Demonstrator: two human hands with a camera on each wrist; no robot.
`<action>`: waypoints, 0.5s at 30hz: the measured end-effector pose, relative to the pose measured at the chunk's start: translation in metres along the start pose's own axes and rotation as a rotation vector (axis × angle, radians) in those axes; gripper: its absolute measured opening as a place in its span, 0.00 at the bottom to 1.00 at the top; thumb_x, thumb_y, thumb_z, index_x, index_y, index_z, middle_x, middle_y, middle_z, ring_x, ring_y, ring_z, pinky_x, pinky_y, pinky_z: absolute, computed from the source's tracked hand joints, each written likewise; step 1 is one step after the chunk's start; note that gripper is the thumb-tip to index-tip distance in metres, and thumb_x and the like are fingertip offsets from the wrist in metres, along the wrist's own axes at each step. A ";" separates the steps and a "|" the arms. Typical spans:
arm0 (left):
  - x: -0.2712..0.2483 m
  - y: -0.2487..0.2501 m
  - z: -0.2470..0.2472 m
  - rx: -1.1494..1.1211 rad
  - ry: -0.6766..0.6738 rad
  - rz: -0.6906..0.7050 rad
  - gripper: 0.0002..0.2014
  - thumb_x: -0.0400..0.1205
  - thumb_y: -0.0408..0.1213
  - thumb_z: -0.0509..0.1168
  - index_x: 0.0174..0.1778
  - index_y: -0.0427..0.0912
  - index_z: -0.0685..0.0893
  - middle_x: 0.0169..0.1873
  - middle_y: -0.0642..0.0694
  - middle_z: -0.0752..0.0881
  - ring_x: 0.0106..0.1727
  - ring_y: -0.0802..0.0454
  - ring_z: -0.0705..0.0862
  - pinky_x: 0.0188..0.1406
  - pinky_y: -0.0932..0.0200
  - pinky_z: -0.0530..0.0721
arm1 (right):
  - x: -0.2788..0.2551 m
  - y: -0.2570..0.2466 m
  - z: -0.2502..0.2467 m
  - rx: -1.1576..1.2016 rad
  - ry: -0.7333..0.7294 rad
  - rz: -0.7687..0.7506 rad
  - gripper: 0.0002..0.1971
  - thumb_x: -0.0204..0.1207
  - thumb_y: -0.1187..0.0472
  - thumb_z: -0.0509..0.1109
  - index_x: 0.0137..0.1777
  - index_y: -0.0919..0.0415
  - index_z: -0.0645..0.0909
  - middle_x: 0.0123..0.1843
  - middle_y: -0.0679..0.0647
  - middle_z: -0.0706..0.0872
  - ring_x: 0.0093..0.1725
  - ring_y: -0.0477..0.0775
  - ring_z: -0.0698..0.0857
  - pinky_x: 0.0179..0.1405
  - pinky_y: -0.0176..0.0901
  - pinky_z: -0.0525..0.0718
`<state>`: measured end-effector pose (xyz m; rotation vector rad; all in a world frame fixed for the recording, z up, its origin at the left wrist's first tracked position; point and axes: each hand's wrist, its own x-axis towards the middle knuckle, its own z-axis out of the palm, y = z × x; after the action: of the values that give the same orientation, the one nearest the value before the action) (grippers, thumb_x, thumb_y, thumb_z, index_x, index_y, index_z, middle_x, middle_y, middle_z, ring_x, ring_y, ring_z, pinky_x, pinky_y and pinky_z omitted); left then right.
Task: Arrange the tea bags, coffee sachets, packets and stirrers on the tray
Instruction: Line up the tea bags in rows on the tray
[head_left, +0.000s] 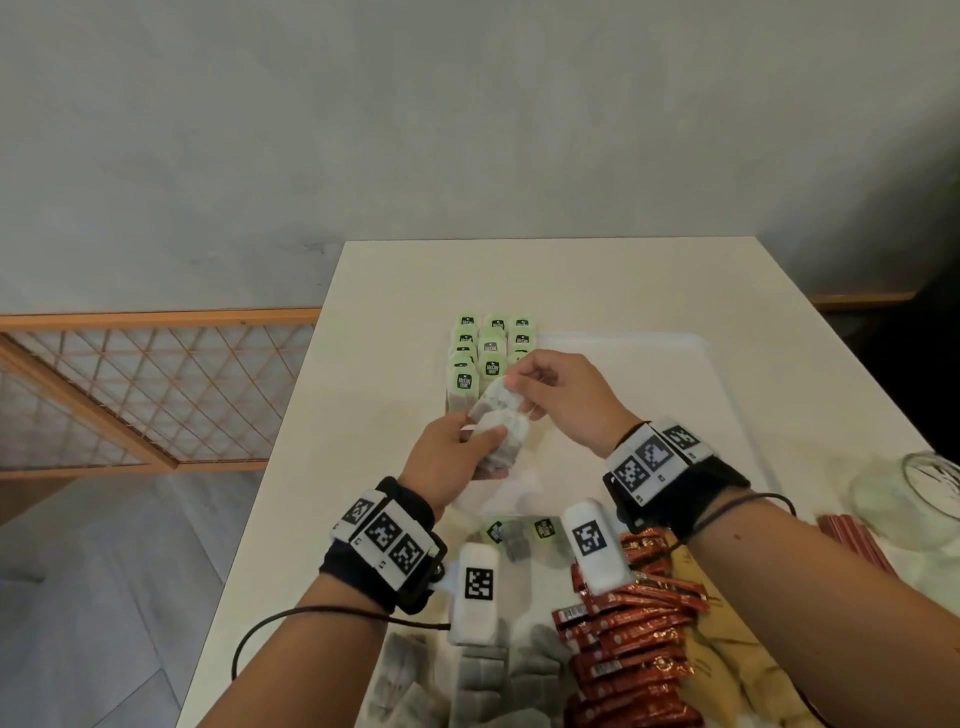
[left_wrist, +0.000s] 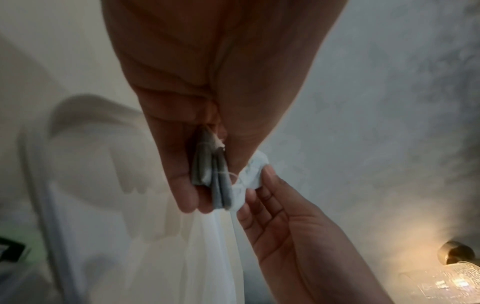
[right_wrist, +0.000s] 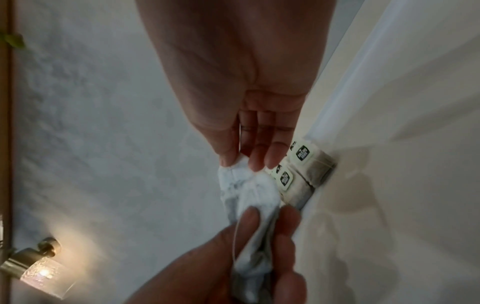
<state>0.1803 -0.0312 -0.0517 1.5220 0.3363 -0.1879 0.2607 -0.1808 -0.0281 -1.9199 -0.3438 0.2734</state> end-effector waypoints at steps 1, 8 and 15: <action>-0.002 -0.001 0.001 0.000 -0.018 -0.015 0.10 0.84 0.31 0.67 0.61 0.34 0.82 0.46 0.34 0.89 0.40 0.46 0.89 0.42 0.54 0.92 | -0.003 -0.001 -0.003 0.004 0.017 0.010 0.02 0.79 0.63 0.72 0.45 0.60 0.86 0.35 0.52 0.86 0.31 0.47 0.85 0.37 0.44 0.87; -0.010 0.003 0.006 0.166 0.211 0.081 0.03 0.83 0.32 0.68 0.46 0.37 0.85 0.43 0.36 0.90 0.37 0.48 0.87 0.38 0.56 0.90 | -0.033 0.001 -0.021 -0.001 0.142 0.113 0.07 0.79 0.62 0.71 0.45 0.67 0.82 0.33 0.61 0.90 0.32 0.60 0.90 0.40 0.48 0.90; -0.021 0.020 0.031 0.659 0.276 0.408 0.03 0.84 0.42 0.66 0.45 0.49 0.80 0.34 0.55 0.87 0.34 0.57 0.82 0.34 0.62 0.75 | -0.053 -0.007 -0.013 0.164 0.082 0.221 0.05 0.79 0.66 0.67 0.43 0.67 0.76 0.29 0.66 0.87 0.27 0.61 0.88 0.33 0.51 0.90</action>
<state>0.1699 -0.0632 -0.0258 2.2402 0.1770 0.2658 0.2149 -0.2085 -0.0152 -1.8014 -0.0524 0.3564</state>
